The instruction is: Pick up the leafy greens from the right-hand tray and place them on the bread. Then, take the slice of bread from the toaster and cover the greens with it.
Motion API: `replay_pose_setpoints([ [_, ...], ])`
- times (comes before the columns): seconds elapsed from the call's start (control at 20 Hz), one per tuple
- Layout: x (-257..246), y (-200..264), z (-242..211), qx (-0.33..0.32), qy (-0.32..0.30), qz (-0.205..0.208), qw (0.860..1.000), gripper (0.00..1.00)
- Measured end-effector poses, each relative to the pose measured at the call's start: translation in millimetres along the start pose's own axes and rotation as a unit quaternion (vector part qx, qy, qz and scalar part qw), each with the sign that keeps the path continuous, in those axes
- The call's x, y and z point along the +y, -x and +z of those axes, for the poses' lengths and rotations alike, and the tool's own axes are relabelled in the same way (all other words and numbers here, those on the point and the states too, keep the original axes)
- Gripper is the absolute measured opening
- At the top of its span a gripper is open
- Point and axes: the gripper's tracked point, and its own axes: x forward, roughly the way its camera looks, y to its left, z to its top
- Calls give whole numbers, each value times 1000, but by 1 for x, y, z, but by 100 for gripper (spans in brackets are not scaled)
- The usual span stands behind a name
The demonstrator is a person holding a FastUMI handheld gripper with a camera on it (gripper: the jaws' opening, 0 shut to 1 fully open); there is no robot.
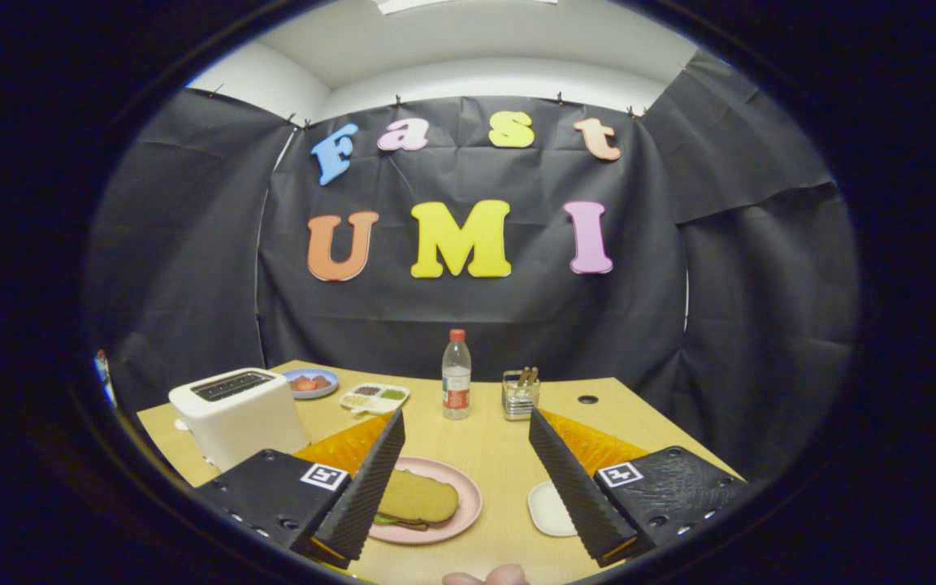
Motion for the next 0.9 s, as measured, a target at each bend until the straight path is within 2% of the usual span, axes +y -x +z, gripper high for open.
replay_pose_setpoints([
  [0.55, -22, 46, 60, -57, -12, -7, 998, 95],
  [0.75, -26, 64, 68, -54, -7, -3, 999, 95],
  [0.9, -39, 74, 73, -58, -2, -16, 998, 95],
])
